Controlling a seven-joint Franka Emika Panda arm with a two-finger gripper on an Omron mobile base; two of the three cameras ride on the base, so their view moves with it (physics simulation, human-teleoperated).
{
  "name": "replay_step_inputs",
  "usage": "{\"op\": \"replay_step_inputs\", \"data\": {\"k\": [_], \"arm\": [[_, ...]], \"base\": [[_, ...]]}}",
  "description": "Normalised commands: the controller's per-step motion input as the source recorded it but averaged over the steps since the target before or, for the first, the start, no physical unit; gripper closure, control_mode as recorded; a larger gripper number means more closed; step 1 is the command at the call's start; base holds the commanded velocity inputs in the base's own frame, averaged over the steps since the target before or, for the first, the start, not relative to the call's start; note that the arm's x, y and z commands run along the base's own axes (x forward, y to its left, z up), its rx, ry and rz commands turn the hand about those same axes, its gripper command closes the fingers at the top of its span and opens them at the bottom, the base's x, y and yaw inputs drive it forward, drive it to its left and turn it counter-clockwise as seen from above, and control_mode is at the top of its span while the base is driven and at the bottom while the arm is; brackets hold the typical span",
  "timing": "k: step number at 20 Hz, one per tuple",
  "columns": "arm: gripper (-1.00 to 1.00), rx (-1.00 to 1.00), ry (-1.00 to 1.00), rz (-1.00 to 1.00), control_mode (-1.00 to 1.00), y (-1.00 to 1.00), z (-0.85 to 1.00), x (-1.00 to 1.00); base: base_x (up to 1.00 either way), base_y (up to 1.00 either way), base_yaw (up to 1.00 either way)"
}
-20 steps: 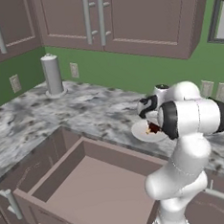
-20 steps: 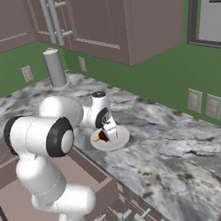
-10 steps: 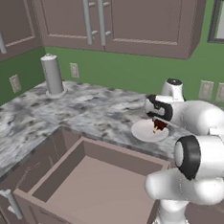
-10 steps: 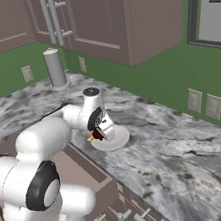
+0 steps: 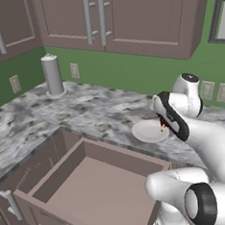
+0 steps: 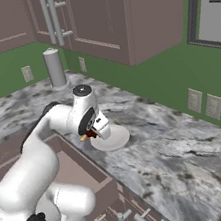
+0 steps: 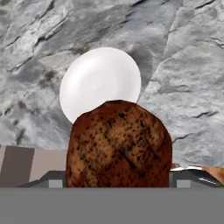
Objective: Pick up the knife from the drawer and place it on the cutting board. Then place the meat from the plate to the cutting board.
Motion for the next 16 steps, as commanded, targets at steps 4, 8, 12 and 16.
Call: {"op": "replay_step_inputs", "data": {"k": [4,8,12,16], "arm": [[1.0,-0.07,-0.02,0.12,-1.0,0.18,0.51,-0.53],[1.0,-0.07,0.0,0.08,-1.0,0.19,0.39,-0.43],[1.0,-0.04,-0.03,0.01,-1.0,0.02,0.42,-0.23],[1.0,0.0,-0.35,0.07,-1.0,0.01,0.36,-0.37]], "base": [[0.0,0.0,0.0],[0.0,0.0,0.0],[0.0,0.0,0.0],[0.0,0.0,0.0]]}}
